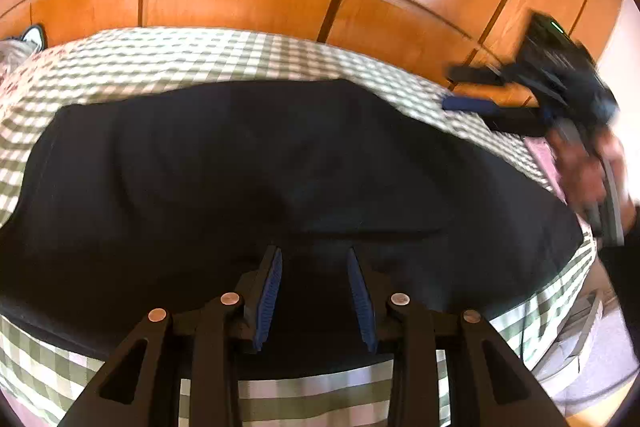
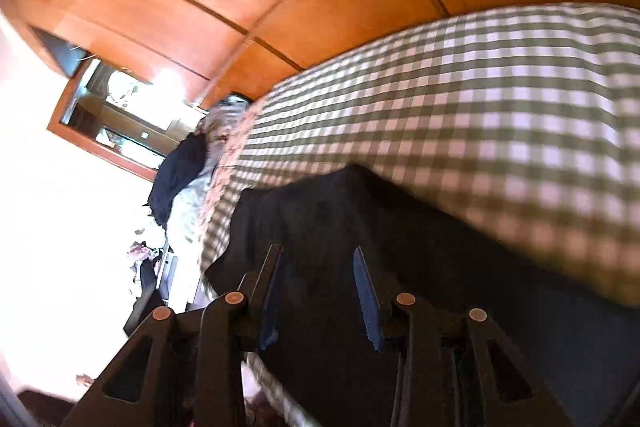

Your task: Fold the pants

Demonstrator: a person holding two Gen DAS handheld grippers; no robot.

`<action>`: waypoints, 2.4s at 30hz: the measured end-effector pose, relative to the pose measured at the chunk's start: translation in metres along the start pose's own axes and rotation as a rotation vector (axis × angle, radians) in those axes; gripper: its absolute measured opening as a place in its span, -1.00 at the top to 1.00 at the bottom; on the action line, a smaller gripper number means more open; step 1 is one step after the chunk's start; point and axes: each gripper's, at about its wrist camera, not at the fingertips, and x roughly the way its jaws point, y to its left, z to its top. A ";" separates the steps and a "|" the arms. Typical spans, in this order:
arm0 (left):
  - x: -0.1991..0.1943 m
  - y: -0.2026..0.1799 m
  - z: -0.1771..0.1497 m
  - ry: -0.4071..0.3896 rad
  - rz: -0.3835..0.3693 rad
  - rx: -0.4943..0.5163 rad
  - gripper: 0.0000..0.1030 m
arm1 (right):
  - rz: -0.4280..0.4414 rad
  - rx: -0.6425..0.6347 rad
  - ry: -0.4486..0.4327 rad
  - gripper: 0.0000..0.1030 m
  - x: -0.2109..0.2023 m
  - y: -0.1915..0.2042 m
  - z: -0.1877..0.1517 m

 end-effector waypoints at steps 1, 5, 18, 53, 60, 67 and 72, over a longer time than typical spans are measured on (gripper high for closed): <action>0.001 0.004 -0.003 0.008 -0.002 -0.009 0.33 | 0.005 0.004 0.022 0.28 0.006 -0.008 0.013; 0.005 0.006 -0.008 0.006 -0.023 -0.023 0.33 | 0.021 0.025 0.155 0.25 0.053 -0.029 0.042; 0.005 0.013 -0.007 0.014 -0.055 -0.092 0.33 | 0.070 -0.057 0.232 0.73 0.121 -0.025 0.074; -0.133 0.173 -0.059 -0.218 0.089 -0.712 0.29 | -0.351 -0.182 -0.099 -0.09 0.054 0.051 -0.070; -0.110 0.192 -0.050 -0.146 0.082 -0.808 0.33 | -0.498 -0.296 -0.076 -0.09 0.064 0.042 -0.099; -0.114 0.186 -0.052 -0.205 0.051 -0.783 0.81 | -0.466 -0.316 -0.097 -0.53 0.066 0.037 -0.106; -0.104 0.196 -0.057 -0.145 0.109 -0.785 0.81 | -0.518 -0.396 -0.059 -0.99 0.086 0.049 -0.113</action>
